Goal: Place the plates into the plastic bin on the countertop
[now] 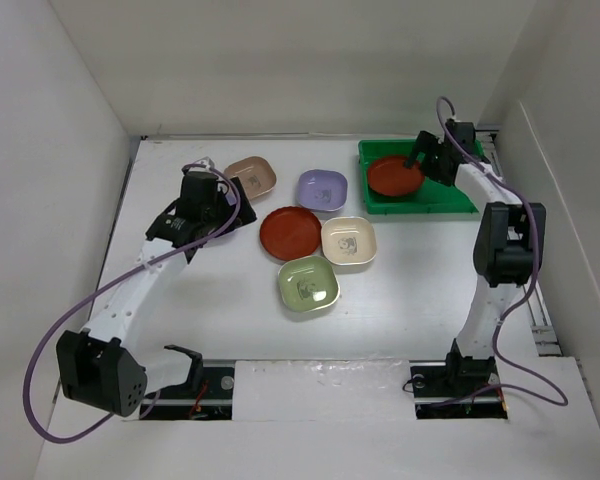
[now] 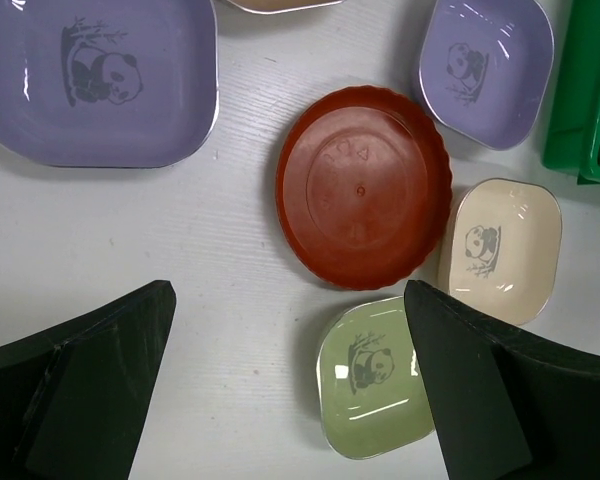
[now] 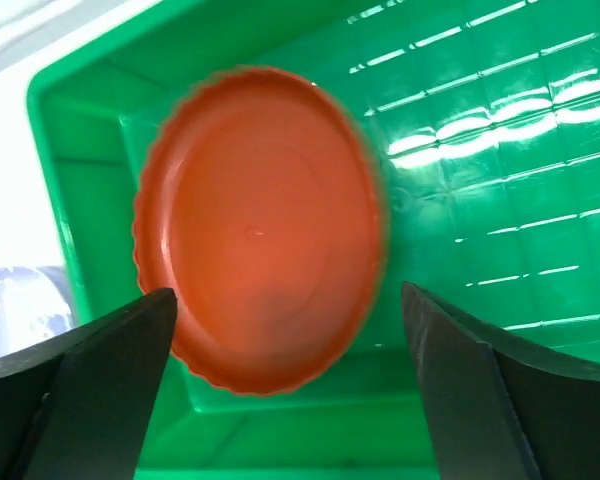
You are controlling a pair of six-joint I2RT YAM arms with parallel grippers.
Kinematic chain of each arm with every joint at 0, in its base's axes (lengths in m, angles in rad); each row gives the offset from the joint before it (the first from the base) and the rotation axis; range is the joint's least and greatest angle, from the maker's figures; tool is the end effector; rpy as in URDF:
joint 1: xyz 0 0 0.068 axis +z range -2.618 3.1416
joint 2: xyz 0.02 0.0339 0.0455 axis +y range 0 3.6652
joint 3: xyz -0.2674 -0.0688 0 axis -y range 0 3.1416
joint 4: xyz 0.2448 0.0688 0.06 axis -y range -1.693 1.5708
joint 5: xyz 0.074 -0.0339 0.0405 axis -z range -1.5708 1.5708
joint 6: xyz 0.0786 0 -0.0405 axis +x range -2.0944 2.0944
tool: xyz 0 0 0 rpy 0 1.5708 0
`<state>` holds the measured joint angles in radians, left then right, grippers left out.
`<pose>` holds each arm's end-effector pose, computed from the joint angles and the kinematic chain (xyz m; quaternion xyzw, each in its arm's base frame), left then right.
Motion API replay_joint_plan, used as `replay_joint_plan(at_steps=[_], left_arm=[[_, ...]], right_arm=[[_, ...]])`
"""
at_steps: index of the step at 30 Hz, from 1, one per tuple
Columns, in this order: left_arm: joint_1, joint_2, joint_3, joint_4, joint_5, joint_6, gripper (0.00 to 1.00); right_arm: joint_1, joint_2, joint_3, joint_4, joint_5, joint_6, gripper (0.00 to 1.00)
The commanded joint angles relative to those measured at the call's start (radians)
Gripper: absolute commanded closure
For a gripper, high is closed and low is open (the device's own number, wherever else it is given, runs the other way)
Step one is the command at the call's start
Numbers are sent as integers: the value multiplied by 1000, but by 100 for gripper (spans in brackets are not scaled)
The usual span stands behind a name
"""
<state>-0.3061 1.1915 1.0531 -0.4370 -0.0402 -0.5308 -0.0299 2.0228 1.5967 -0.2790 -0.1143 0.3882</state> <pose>0.2867 -0.0873 0.3045 -0.1080 0.8719 -0.1778 0.4433 0.5004 -0.0060 0.2089 0.1646 0.8915 0.1256 0.4028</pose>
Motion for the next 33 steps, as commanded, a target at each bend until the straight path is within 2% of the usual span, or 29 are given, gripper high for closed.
replay_joint_plan(at_steps=[1,5,9,15,21,24,27,30,33], left_arm=[[-1,-3,-13,26,11,17,0],[-1,31,-22,15,11,6,0],[-1,63,-22,6,2,-5,0],[-1,72,-22,-3,-33,-24,0],[-1,187,-31,29,28,-75,0],[-22,258,-54,87,56,-95,3],[-126,328,-30,87,-62,-144,5],[-157,410,-10,87,-81,-186,5],[-157,473,-10,103,-107,-205,13]], right_arm=[[64,-94,43,15,66,-25,0],[171,-197,25,-14,128,-106,0],[333,-197,25,-49,53,-276,0],[499,-95,65,-114,-7,-325,7],[628,-154,-15,-54,22,-302,7],[660,-226,-46,-54,60,-284,7],[683,-314,-98,-42,85,-284,7],[683,-404,-141,-52,116,-275,6],[683,-511,-199,-52,140,-266,6]])
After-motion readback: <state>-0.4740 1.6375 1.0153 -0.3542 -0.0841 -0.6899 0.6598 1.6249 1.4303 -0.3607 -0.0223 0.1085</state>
